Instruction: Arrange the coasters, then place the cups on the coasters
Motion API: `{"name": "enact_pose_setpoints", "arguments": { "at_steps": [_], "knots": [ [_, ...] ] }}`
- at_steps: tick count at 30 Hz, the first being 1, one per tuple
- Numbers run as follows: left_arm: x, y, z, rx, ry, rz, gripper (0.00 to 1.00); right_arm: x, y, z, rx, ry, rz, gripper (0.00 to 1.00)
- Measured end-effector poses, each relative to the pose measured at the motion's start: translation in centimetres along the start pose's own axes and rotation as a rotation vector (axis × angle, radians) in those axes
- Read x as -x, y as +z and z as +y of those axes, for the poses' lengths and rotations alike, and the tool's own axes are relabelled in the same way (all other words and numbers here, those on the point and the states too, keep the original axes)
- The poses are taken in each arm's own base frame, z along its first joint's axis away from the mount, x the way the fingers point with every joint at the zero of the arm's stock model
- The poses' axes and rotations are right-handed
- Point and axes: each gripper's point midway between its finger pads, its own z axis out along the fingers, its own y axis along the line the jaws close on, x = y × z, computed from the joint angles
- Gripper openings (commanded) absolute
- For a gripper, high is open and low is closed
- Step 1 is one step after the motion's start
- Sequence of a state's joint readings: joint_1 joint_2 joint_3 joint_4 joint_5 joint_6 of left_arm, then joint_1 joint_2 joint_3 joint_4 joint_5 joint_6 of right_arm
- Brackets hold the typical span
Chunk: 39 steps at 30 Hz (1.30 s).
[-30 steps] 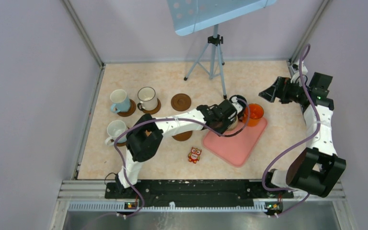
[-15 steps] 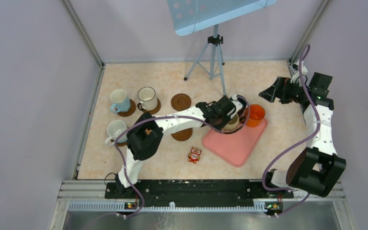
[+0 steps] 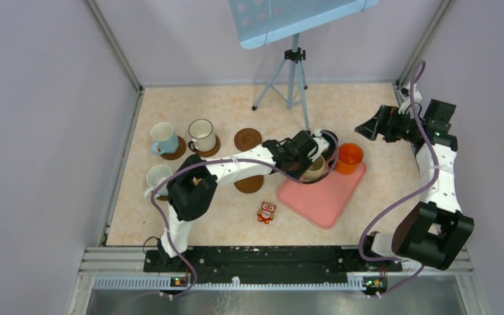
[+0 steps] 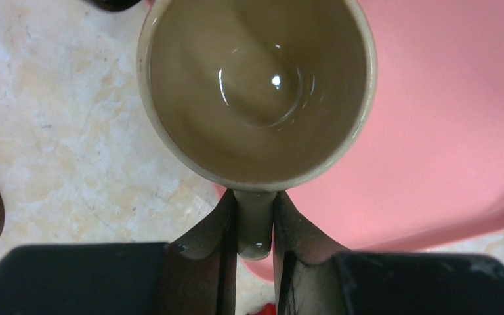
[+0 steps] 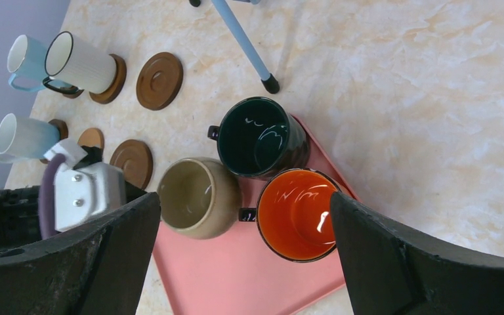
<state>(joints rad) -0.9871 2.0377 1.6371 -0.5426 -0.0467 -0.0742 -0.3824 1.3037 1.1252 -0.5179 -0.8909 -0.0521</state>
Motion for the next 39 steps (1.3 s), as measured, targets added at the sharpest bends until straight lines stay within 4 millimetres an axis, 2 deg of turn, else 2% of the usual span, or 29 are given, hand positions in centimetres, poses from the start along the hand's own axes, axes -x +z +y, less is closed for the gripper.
{"name": "enact_pose_setpoints", "arguments": {
  "at_steps": [5, 9, 13, 21, 25, 29, 31, 35, 37, 39],
  "knots": [
    [-0.7, -2.5, 0.6, -0.009, 0.004, -0.032, 0.0, 0.0, 0.0, 0.0, 0.0, 0.0, 0.0, 0.99],
    [0.8, -4.1, 0.6, -0.024, 0.003, -0.093, 0.0, 0.0, 0.0, 0.0, 0.0, 0.0, 0.0, 0.99],
    [1.6, -4.5, -0.1, -0.068, 0.005, -0.133, 0.0, 0.0, 0.0, 0.0, 0.0, 0.0, 0.0, 0.99],
    [-1.9, -3.9, -0.4, -0.1, 0.028, -0.07, 0.0, 0.0, 0.0, 0.0, 0.0, 0.0, 0.0, 0.99],
    [-2.1, -6.0, 0.4, -0.095, 0.023, -0.09, 0.0, 0.0, 0.0, 0.0, 0.0, 0.0, 0.0, 0.99],
    [-2.0, -8.8, 2.7, -0.079, -0.017, -0.141, 0.0, 0.0, 0.0, 0.0, 0.001, 0.0, 0.0, 0.99],
    [-2.5, -10.3, 5.0, -0.051, -0.059, -0.171, 0.0, 0.0, 0.0, 0.0, 0.001, 0.001, 0.0, 0.99],
    [-4.5, -13.1, 9.8, 0.043, -0.127, -0.199, 0.0, -0.1, 0.1, 0.0, 0.006, 0.006, 0.004, 0.99],
    [-5.8, -14.6, 11.4, 0.086, -0.149, -0.203, 0.0, -0.2, 0.2, -0.1, 0.01, 0.012, 0.008, 0.99],
    [-7.0, -15.9, 12.2, 0.109, -0.157, -0.214, 0.0, -0.3, 0.3, -0.1, 0.014, 0.015, 0.01, 0.99]
  ]
}}
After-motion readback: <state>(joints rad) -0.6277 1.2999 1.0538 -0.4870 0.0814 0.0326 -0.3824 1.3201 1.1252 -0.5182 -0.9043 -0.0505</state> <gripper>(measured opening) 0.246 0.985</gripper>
